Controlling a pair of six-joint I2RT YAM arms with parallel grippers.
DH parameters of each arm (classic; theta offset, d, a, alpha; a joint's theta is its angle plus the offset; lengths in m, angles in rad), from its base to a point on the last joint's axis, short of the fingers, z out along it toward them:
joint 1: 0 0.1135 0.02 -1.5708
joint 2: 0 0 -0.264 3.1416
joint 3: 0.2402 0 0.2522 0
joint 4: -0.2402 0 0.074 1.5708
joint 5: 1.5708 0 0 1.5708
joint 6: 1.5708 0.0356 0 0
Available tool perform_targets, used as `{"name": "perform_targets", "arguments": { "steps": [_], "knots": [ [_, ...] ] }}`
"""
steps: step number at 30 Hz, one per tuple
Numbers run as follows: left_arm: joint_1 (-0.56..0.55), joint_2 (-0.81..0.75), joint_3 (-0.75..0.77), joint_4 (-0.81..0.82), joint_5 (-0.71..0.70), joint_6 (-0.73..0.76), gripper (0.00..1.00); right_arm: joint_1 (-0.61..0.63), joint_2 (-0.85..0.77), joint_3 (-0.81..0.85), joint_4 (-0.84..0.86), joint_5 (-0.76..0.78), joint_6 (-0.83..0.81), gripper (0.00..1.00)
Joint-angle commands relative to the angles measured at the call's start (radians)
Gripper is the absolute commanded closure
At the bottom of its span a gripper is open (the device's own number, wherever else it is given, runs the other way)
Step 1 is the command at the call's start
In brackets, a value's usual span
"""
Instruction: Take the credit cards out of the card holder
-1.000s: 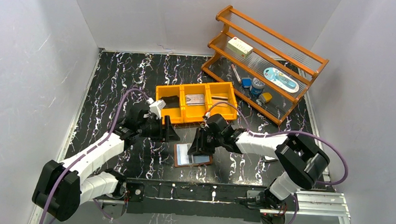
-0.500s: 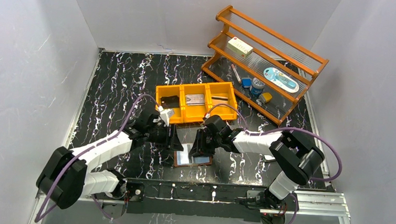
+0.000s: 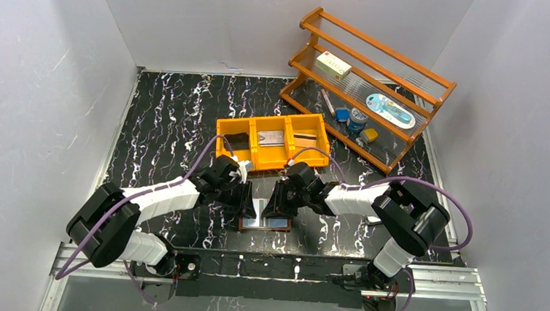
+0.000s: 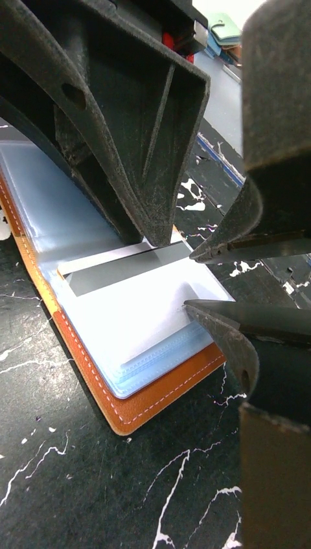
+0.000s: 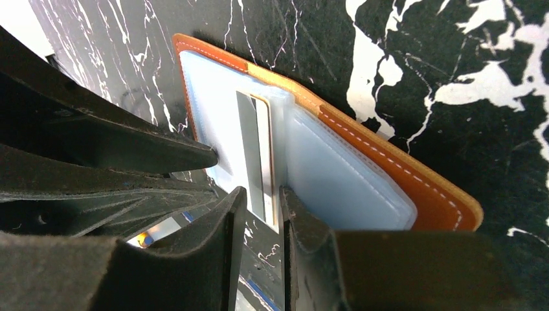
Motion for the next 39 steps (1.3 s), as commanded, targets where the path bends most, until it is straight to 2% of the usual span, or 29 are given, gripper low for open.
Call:
{"name": "perform_targets", "arguments": {
  "steps": [1, 7, 13, 22, 32, 36, 39],
  "knots": [
    [-0.012, -0.021, 0.017, -0.031, -0.069, -0.017, 0.72, 0.003, 0.007, -0.015, 0.042, 0.005, 0.029, 0.66],
    [-0.014, -0.064, 0.023, -0.042, -0.099, -0.022, 0.69, 0.003, 0.009, -0.018, 0.04, 0.01, 0.034, 0.66],
    [-0.015, -0.021, 0.045, -0.058, -0.079, -0.008, 0.69, 0.003, 0.015, -0.015, 0.056, 0.0, 0.038, 0.67],
    [-0.027, 0.016, 0.021, -0.055, -0.067, -0.012, 0.76, 0.003, 0.022, -0.031, 0.123, -0.024, 0.078, 0.68],
    [-0.034, 0.015, -0.005, -0.041, -0.061, -0.023, 0.78, 0.003, 0.003, -0.05, 0.211, -0.042, 0.111, 0.76],
    [-0.036, 0.001, -0.007, -0.041, -0.076, -0.027, 0.79, 0.003, 0.0, -0.04, 0.164, -0.008, 0.119, 0.75],
    [-0.036, -0.045, 0.006, -0.063, -0.122, -0.029, 0.74, 0.003, -0.001, -0.032, 0.104, 0.031, 0.11, 0.77]
  ]
}}
